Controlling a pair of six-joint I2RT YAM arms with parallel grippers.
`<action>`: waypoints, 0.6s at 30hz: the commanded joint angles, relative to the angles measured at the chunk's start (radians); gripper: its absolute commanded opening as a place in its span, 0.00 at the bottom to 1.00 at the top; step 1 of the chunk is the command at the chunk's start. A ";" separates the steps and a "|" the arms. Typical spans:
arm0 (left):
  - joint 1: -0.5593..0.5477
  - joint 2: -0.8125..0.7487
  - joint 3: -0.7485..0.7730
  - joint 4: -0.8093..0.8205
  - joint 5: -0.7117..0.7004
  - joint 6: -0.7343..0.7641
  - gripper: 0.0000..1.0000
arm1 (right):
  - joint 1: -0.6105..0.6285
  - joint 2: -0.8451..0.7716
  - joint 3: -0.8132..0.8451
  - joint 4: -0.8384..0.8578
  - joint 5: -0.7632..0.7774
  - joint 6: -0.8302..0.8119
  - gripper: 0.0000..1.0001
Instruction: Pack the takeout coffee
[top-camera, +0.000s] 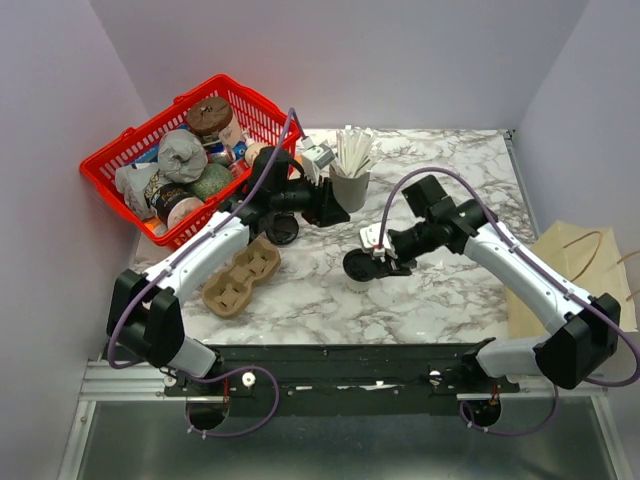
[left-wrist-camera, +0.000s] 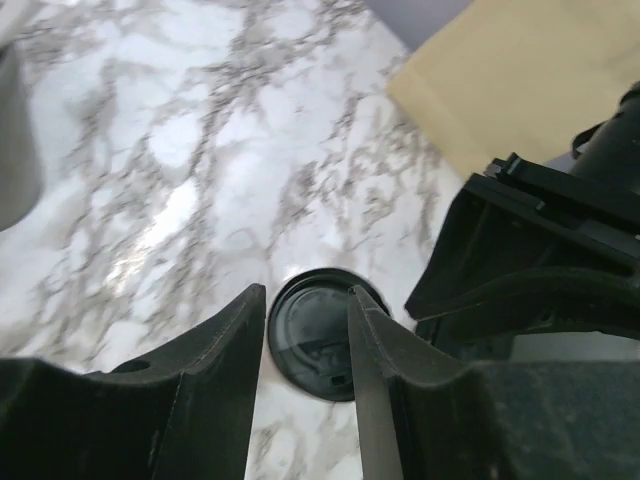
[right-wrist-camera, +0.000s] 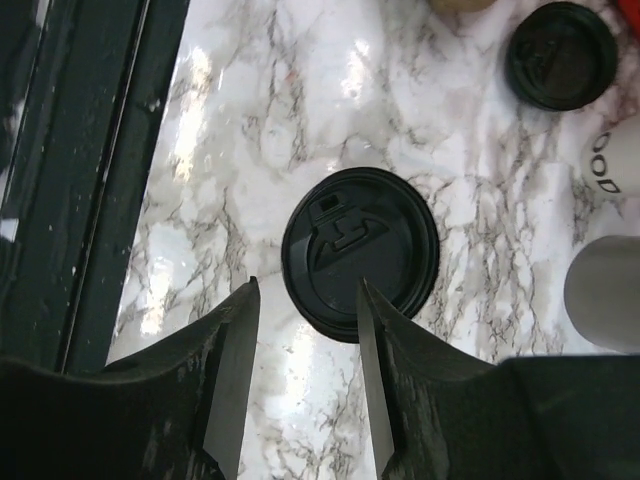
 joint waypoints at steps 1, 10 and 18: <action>0.043 -0.060 0.038 -0.329 -0.114 0.234 0.48 | 0.056 0.045 0.011 -0.135 0.113 -0.210 0.50; 0.112 -0.149 0.004 -0.286 -0.154 0.220 0.48 | 0.077 0.085 0.007 -0.115 0.163 -0.195 0.48; 0.128 -0.148 0.003 -0.265 -0.129 0.197 0.48 | 0.094 0.104 -0.012 -0.069 0.203 -0.168 0.48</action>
